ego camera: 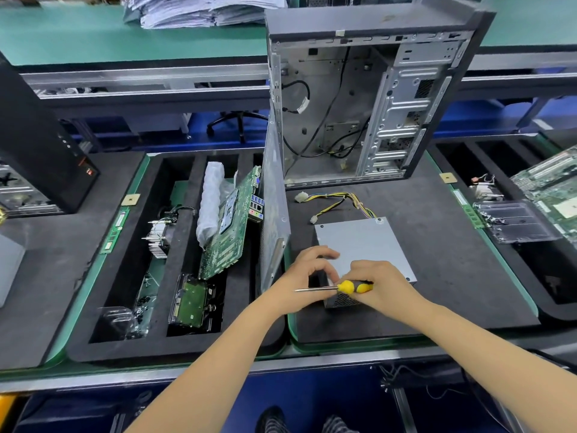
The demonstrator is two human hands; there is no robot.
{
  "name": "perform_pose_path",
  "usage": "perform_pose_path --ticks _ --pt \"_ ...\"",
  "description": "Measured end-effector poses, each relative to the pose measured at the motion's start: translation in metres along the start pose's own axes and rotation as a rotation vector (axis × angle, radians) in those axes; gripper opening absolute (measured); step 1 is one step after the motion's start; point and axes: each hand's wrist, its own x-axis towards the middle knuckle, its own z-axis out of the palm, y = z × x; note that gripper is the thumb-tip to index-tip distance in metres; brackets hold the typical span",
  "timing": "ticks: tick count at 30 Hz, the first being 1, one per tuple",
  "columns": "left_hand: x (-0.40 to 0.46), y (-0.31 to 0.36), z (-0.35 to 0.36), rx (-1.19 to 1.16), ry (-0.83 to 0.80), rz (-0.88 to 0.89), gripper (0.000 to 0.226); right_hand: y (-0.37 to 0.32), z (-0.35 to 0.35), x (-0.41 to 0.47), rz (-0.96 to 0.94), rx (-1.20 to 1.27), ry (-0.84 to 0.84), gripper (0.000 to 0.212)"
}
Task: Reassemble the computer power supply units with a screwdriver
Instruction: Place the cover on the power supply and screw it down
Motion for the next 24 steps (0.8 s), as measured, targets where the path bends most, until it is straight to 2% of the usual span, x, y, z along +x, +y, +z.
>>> perform_pose_path --ticks 8,14,24 --pt "-0.002 -0.006 0.008 0.02 -0.006 0.025 0.01 -0.003 -0.02 -0.004 -0.011 -0.09 -0.223 0.038" --pt "-0.005 -0.01 0.015 -0.04 0.025 0.044 0.01 -0.001 -0.024 -0.002 -0.009 -0.089 -0.27 0.043" --pt "-0.003 -0.006 0.013 -0.013 0.02 0.023 0.009 -0.002 -0.033 -0.004 -0.036 -0.212 -0.32 0.053"
